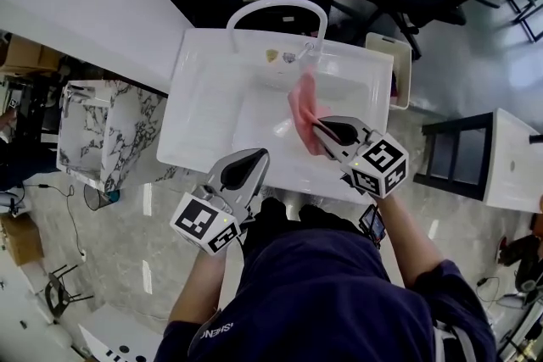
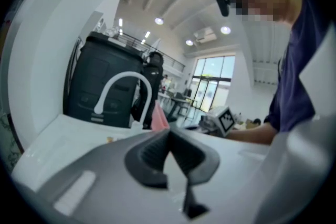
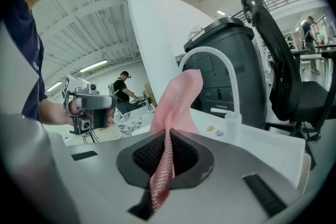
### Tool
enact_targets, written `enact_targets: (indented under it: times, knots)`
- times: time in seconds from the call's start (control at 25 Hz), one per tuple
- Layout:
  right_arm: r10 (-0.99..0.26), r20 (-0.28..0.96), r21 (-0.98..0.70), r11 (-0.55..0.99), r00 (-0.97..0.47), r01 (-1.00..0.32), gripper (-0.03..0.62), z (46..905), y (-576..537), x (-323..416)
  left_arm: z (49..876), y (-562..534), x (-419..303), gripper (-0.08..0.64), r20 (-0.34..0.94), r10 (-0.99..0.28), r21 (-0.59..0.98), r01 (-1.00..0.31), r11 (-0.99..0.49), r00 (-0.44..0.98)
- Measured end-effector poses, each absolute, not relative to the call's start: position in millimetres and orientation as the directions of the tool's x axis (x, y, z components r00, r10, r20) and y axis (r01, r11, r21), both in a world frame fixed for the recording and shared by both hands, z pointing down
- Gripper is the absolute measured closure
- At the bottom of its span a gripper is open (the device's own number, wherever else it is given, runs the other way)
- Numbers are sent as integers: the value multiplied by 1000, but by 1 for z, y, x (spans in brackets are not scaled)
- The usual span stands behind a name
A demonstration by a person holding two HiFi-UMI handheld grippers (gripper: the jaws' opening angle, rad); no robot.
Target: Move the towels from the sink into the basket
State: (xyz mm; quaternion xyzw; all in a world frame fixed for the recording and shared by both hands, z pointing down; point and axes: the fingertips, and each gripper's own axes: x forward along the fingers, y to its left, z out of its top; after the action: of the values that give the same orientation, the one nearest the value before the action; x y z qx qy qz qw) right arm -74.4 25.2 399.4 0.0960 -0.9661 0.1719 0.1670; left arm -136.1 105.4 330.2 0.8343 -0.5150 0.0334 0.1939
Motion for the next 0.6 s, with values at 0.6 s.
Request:
enact_targets:
  times: [0.6]
  knots:
    - [-269, 295, -296, 887, -917, -355, 575, 371, 3, -11, 314, 99, -88, 557, 249, -806, 259, -839, -478, 536]
